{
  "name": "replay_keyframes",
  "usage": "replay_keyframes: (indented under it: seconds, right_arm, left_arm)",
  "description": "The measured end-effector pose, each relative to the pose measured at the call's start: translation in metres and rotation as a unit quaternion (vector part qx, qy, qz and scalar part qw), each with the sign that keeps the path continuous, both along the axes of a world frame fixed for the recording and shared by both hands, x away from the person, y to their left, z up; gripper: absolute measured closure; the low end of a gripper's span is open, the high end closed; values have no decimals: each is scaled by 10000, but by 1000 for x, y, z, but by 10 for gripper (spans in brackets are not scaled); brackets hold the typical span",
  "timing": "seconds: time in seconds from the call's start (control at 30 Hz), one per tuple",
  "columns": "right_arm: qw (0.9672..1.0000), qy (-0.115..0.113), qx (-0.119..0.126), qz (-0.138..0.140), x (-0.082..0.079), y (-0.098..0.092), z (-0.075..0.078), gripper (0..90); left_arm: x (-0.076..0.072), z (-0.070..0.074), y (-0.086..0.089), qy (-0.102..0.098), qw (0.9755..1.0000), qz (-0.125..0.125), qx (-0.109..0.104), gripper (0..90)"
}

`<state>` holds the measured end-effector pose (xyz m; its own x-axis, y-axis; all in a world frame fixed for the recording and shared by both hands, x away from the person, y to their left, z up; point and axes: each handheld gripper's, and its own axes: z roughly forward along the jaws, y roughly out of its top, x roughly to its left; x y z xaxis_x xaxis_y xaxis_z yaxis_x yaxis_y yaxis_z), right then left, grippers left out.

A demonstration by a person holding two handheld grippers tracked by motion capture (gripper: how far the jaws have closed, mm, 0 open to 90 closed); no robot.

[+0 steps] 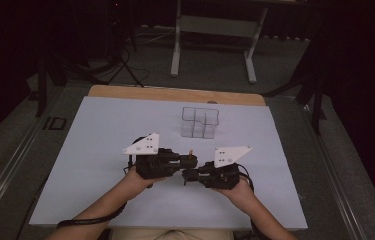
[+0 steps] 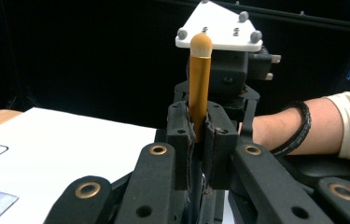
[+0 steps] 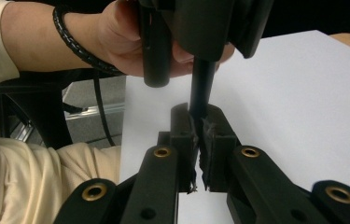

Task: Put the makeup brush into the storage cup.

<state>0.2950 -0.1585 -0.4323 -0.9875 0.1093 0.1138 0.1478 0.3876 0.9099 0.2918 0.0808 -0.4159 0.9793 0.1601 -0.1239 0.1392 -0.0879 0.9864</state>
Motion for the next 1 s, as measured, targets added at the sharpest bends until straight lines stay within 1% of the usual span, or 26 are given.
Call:
replay_keyframes:
  seconds: [0.03, 0.23, 0.27, 0.3, 0.33, 0.4, 0.5, 0.57, 0.6, 0.63, 0.67, 0.7, 0.77, 0.83, 0.97, 1.0]
  right_arm:
    - [10000, 27, 12, -1, 1, -1, -1, 848]
    - [9999, 81, 54, -52, 2, -3, -1, 848]
    - [9999, 96, 87, -46, 2, -3, 0, 848]
    - [9999, 83, 70, -59, 2, -4, 0, 848]
    - [10000, 51, 41, -68, 2, -4, 1, 848]
    - [9999, 84, 60, -39, 2, -4, 1, 848]
    - [9999, 105, 71, -19, 2, -3, 0, 846]
    - [9999, 80, 93, -24, 2, -3, 0, 836]
    - [9999, 71, 136, -35, 2, -4, 0, 814]
    - [9999, 58, 135, -69, 2, -3, 0, 755]
    - [9999, 59, 117, -106, 2, -3, 0, 725]
    - [9998, 77, 118, -110, 2, -4, 0, 703]
    - [9997, 109, 124, -155, 3, -4, -1, 618]
    - [9995, 187, 167, -184, 4, -5, -1, 562]
    - [9991, 196, 204, -308, 3, -7, 1, 467]
    - [9991, 169, 194, -349, 3, -8, 2, 442]
  left_arm:
    - [0, 0, 0, 33, 10000, 12, 15, 845]
    - [2, 1, 2, 184, 9998, 63, -100, 847]
    - [2, 1, 3, 200, 9997, 67, -93, 847]
    - [2, 1, 3, 177, 9998, 75, -76, 847]
    - [2, 1, 2, 206, 9997, 59, -89, 847]
    - [2, 2, 2, 191, 9998, 67, -67, 847]
    - [3, 1, 3, 234, 9997, 41, -111, 848]
    - [4, 1, 4, 275, 9995, 24, -172, 848]
    - [4, 2, 5, 296, 9994, 11, -182, 848]
    - [4, 3, 5, 286, 9994, 8, -179, 848]
    - [4, 3, 4, 273, 9994, 8, -197, 848]
    - [4, 4, 4, 270, 9995, -7, -177, 847]
    - [3, 4, 4, 230, 9996, 0, -137, 848]
    - [3, 4, 4, 225, 9997, 28, -132, 848]
    - [4, 6, 7, 196, 9997, 89, -141, 847]
    - [4, 7, 8, 194, 9996, 117, -143, 847]
